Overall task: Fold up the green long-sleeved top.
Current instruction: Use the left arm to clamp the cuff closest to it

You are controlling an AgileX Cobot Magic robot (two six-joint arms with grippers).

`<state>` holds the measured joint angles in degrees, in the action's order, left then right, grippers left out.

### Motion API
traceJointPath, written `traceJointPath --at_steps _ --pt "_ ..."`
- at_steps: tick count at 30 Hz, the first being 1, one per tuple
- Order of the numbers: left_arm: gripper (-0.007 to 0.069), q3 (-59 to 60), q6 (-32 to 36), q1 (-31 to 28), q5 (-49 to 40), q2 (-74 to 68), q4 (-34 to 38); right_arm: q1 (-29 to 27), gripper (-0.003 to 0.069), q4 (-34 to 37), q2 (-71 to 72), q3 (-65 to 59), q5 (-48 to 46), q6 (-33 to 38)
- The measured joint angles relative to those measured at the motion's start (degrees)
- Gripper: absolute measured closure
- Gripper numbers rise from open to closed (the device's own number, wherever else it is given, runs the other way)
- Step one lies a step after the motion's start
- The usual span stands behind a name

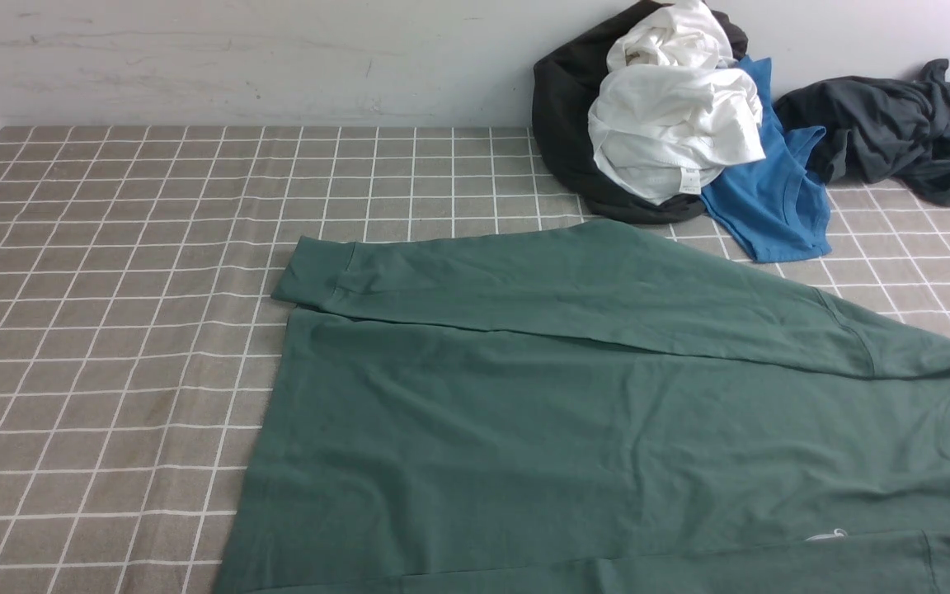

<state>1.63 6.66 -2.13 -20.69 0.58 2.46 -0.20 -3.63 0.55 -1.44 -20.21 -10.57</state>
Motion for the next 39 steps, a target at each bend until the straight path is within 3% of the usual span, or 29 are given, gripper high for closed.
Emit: traceJointPath --at_steps 15,20,21,22,23,26,29,32,36,39 --pt "0.0629 0.00 0.00 0.00 0.00 0.00 0.22 0.00 0.0673 0.00 0.00 0.00 0.00 0.00" --pt "0.0629 0.00 -2.06 0.00 0.07 0.00 7.32 0.00 0.0673 1.72 0.00 0.00 0.00 -0.37" --pt "0.0629 0.00 -4.58 0.00 0.72 0.00 13.05 0.00 0.0673 4.07 0.00 0.00 -0.07 -1.49" --pt "0.0629 0.00 -5.10 0.00 0.90 0.00 13.05 0.00 0.0673 4.61 0.00 0.00 -0.07 -1.74" --pt "0.0629 0.00 -9.31 0.00 1.83 0.00 22.17 0.00 0.0673 9.46 0.00 0.00 -0.07 -3.49" --pt "0.0629 0.00 -17.17 0.00 2.73 0.00 39.39 0.00 0.0673 24.75 0.00 0.00 -0.38 -10.51" --pt "0.0629 0.00 -18.77 0.00 3.04 0.00 49.53 0.00 0.0673 38.61 0.00 -0.11 -0.92 -16.23" --pt "0.0629 0.00 -18.83 0.00 3.84 0.00 52.84 0.00 0.0673 46.29 0.00 0.01 -0.48 -17.04" --pt "0.0629 0.00 -17.39 0.00 4.35 0.00 53.70 0.00 0.0673 46.91 0.00 0.05 0.25 -14.22" --pt "0.0629 -0.34 -11.89 0.00 3.11 0.00 53.83 0.00 0.0673 47.02 0.00 0.00 0.75 -11.05"
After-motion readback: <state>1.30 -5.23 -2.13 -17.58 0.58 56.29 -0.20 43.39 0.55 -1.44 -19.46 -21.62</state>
